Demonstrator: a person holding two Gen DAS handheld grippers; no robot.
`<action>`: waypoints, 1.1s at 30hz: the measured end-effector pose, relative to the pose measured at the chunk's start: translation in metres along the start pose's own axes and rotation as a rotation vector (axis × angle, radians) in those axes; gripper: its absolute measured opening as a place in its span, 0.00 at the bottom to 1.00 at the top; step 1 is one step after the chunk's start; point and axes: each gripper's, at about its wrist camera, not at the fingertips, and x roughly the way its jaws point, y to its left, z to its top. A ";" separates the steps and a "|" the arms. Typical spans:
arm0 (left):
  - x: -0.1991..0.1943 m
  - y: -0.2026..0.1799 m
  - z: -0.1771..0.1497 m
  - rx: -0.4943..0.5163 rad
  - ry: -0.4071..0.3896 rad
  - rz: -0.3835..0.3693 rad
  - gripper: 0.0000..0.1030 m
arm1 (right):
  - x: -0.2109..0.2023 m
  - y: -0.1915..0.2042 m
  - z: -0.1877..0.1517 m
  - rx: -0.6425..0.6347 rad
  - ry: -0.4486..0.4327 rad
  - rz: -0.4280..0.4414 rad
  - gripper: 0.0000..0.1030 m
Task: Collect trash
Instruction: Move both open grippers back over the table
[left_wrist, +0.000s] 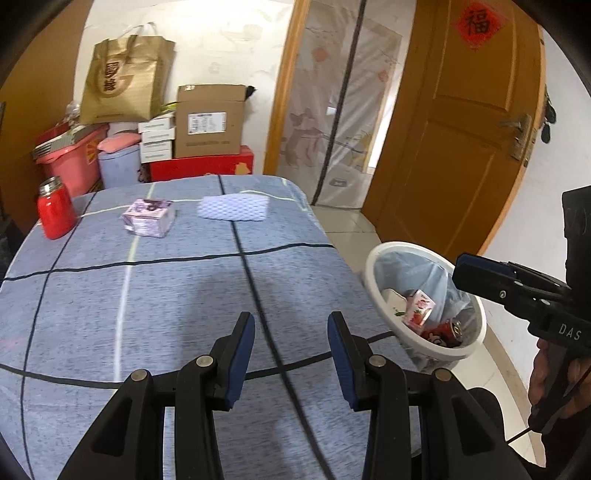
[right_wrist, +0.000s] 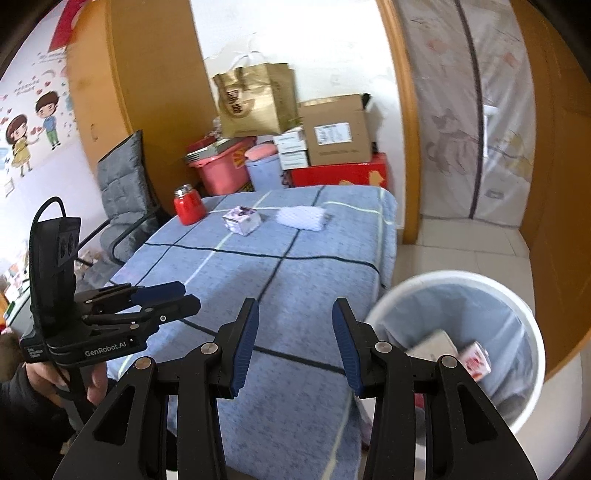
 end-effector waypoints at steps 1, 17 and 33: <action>-0.001 0.005 0.001 -0.007 -0.003 0.007 0.40 | 0.003 0.003 0.003 -0.011 0.002 0.002 0.41; 0.011 0.060 0.039 -0.056 -0.023 0.115 0.40 | 0.069 0.005 0.051 -0.100 0.046 0.002 0.46; 0.087 0.119 0.085 -0.100 0.024 0.191 0.40 | 0.183 -0.015 0.092 -0.178 0.138 0.003 0.47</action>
